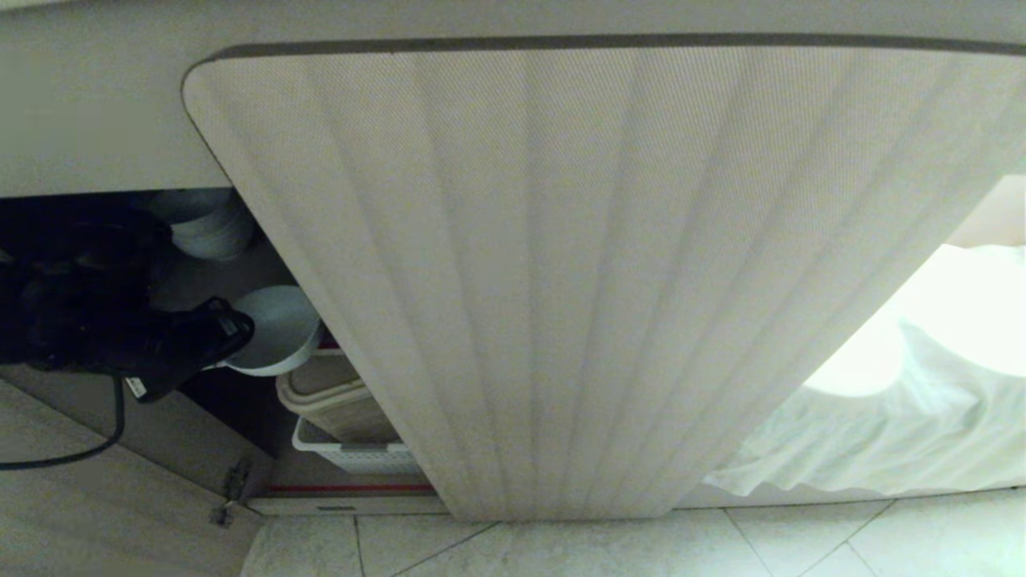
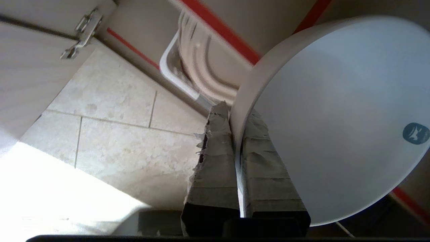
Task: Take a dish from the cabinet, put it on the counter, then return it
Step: Take the bowl from the cabinet
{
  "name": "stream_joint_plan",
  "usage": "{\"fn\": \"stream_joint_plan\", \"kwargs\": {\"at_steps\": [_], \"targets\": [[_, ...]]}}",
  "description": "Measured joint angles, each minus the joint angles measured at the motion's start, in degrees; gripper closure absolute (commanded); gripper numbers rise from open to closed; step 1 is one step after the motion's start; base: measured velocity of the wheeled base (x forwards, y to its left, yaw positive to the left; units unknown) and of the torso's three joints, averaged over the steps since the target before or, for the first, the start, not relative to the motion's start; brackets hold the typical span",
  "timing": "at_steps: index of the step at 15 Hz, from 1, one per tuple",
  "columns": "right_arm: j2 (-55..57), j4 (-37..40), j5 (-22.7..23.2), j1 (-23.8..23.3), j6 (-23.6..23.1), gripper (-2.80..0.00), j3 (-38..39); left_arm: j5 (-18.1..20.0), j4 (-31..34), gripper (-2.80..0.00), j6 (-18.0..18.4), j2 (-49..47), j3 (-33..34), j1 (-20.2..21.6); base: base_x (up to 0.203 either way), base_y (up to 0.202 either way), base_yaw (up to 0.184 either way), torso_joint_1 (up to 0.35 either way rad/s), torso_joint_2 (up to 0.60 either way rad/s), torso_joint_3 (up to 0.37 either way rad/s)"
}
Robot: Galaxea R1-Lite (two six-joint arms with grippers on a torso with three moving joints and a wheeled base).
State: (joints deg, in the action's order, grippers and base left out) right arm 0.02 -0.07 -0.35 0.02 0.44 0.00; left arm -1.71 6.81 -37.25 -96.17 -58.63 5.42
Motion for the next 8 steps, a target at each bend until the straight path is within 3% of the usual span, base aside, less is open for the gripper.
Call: {"fn": "stream_joint_plan", "kwargs": {"at_steps": [4,8], "targets": [[0.00,0.00,0.00,0.00,0.00,0.00,0.00,0.11,-0.06,0.00,0.04,3.57,4.50,-0.99,0.000,0.000,0.000,0.000,0.00,0.000],[0.00,0.00,0.02,0.00,0.01,0.00,0.00,0.04,-0.20,0.00,-0.12,9.07,12.07,-5.88,0.000,0.000,0.000,0.000,0.00,0.000]]}}
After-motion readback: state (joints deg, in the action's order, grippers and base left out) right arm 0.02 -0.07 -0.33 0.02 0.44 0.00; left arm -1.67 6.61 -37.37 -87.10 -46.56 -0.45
